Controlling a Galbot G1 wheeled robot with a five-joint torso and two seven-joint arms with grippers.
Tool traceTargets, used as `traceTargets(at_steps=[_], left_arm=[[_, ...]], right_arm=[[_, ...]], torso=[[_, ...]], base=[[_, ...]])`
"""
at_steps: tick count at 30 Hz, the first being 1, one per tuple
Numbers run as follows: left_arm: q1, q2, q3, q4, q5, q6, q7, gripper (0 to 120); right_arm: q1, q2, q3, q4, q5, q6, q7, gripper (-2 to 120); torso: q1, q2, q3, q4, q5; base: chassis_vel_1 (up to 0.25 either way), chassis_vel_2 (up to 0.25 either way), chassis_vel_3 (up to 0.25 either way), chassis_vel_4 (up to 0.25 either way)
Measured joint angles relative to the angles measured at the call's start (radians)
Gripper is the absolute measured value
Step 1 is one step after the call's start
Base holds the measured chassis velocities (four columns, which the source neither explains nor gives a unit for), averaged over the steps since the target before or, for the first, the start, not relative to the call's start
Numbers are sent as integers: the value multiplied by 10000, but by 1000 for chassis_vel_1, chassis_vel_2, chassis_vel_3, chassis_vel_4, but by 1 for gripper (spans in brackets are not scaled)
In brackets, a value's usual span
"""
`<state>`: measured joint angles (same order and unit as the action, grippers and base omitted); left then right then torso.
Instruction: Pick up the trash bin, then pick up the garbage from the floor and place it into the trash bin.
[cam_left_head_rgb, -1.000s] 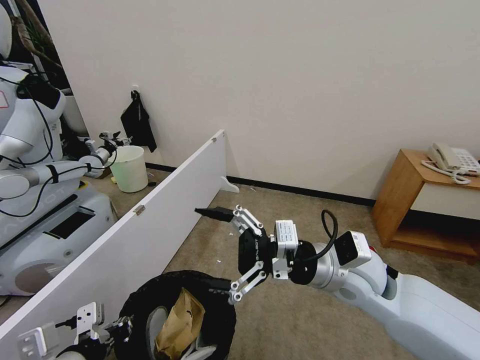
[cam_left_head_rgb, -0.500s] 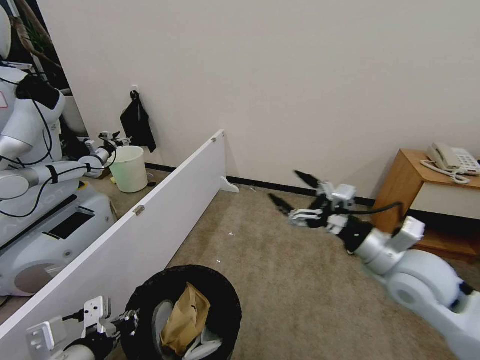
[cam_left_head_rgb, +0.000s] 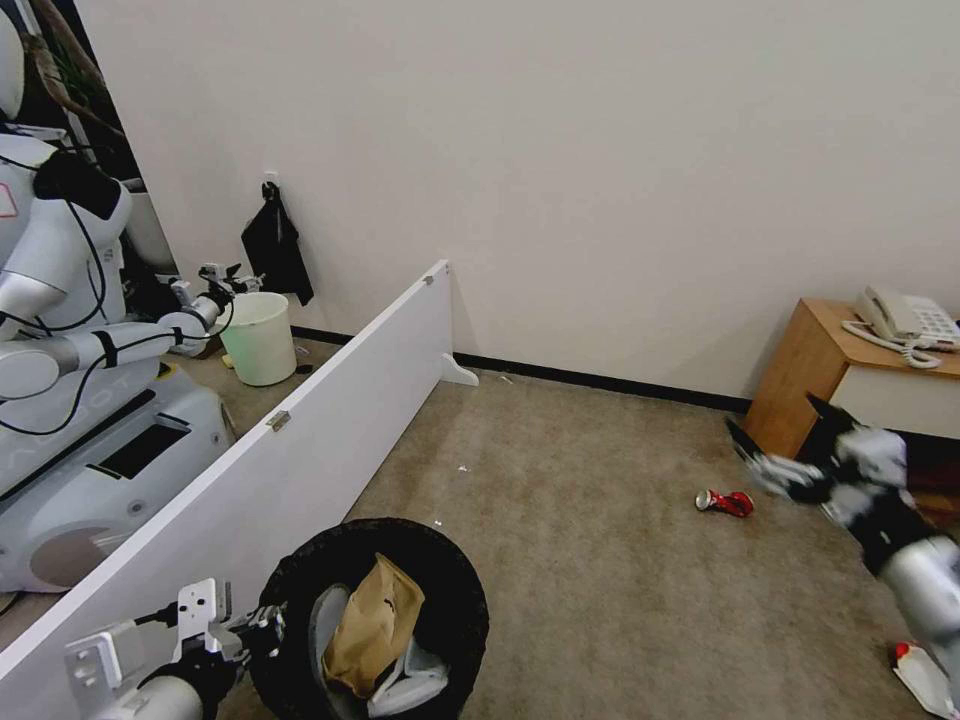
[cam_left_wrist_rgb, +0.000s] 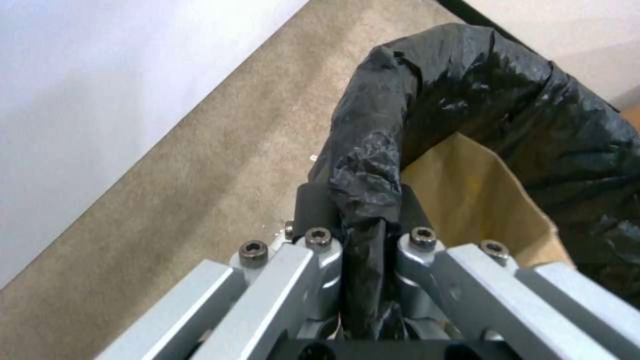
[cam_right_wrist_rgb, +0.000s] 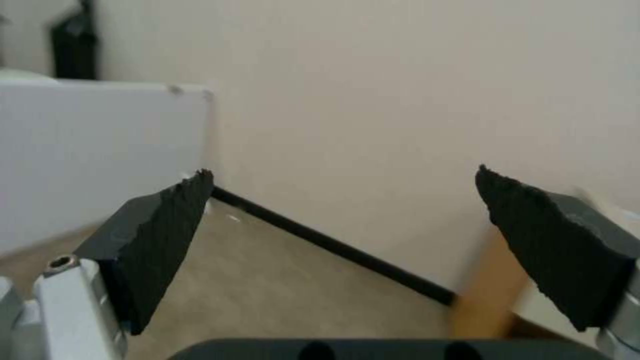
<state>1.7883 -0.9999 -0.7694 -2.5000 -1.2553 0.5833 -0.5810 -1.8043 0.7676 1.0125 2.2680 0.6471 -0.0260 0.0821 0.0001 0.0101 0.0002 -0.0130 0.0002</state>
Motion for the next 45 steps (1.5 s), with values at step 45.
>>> traceTargets(at_steps=[45], left_arm=[[523,-95,240,0,3761,-1038,833,4]], right_arm=[[-1758,3998,1179,328,-2504,1026,-716,100]], torso=[[0,-2,1,-2,-3]], base=[[0,0,0,0]])
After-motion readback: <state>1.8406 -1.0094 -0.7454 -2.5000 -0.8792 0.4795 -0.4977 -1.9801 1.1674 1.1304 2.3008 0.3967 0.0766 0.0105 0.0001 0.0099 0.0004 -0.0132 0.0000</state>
